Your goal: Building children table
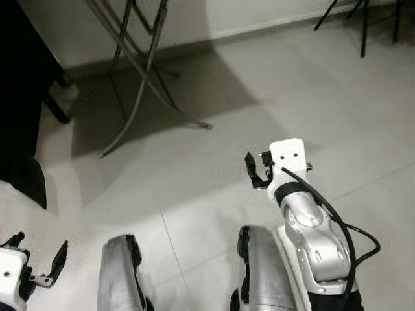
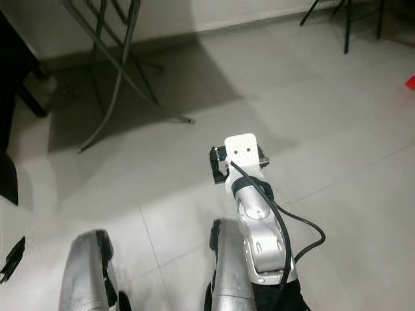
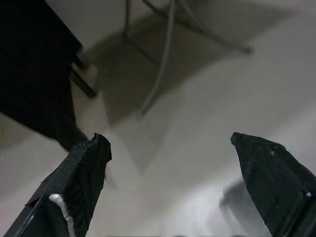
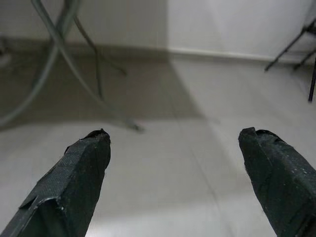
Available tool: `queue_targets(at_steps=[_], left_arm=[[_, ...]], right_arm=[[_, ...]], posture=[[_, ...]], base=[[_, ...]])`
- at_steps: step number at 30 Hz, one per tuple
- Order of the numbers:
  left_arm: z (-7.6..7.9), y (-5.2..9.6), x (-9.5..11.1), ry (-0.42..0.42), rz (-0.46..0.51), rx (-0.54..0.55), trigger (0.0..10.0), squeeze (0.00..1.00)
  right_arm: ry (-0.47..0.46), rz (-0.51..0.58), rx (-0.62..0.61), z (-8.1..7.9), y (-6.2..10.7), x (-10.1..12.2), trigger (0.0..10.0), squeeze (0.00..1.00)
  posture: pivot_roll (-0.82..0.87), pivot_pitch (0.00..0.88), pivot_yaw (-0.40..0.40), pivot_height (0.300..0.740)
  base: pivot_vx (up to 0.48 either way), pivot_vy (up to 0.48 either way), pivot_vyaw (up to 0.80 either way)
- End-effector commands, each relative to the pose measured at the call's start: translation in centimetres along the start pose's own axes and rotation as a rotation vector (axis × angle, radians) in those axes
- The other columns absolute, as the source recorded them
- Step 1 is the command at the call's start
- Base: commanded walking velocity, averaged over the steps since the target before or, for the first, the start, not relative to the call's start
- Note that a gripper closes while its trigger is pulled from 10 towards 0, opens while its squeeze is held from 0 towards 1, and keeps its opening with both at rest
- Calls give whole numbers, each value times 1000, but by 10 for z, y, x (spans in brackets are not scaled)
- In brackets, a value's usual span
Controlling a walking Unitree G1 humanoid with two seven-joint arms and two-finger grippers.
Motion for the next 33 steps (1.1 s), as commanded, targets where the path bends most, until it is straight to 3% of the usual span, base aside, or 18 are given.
queue_targets(at_steps=[1, 8, 10, 12, 17, 23, 28, 33], left_arm=[[6, -4, 5, 46, 12, 0, 10000, 0], [30, -24, 26, 138, 76, -33, 10000, 0], [30, -24, 26, 138, 76, -33, 10000, 0], [43, -35, 33, 171, 104, -59, 10000, 0], [55, -49, 39, 188, 134, -89, 10000, 0], [64, -55, 45, 182, 154, -121, 10000, 0], [86, -64, 53, 134, 181, -196, 10000, 0], [91, -68, 55, 122, 190, -207, 10000, 0]], right_arm=[[-8, 0, 25, -3, 0, -5, 10000, 0], [-13, 35, 50, -6, -3, -2, 10000, 0], [-13, 35, 50, -6, -3, -2, 10000, 0], [-17, 65, 75, -11, -4, 3, 10000, 0], [-19, 92, 131, -21, 0, 6, 10000, 0], [-12, 103, 162, -26, 2, 5, 10000, 0], [-3, 135, 204, -31, 2, 9, 10000, 0], [-3, 149, 223, -33, 2, 10, 10000, 0]], posture=[[28, 50, -69, 515], [11, 0, -64, 540], [11, 0, -64, 540], [-4, 0, -58, 550], [-17, 0, -52, 565], [-21, 0, -51, 575], [-30, 0, -51, 600], [-26, 0, -53, 620]], base=[[0, 0, 0], [0, 0, 0], [0, 0, 0], [0, 0, 0], [0, 0, 0], [0, 0, 0], [0, 0, 0], [0, 0, 0]])
Point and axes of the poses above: a point about 5 cm out from each wrist's last joint towards the gripper, its own y axis pointing back from the gripper into the wrist, its own x axis along the axis of the wrist's last joint, z = x × y, the point moved 3 cm from there along -y, pointing out of the wrist towards the gripper, and after that the axes turned 6 degrees about -y, right-handed, at the moved point
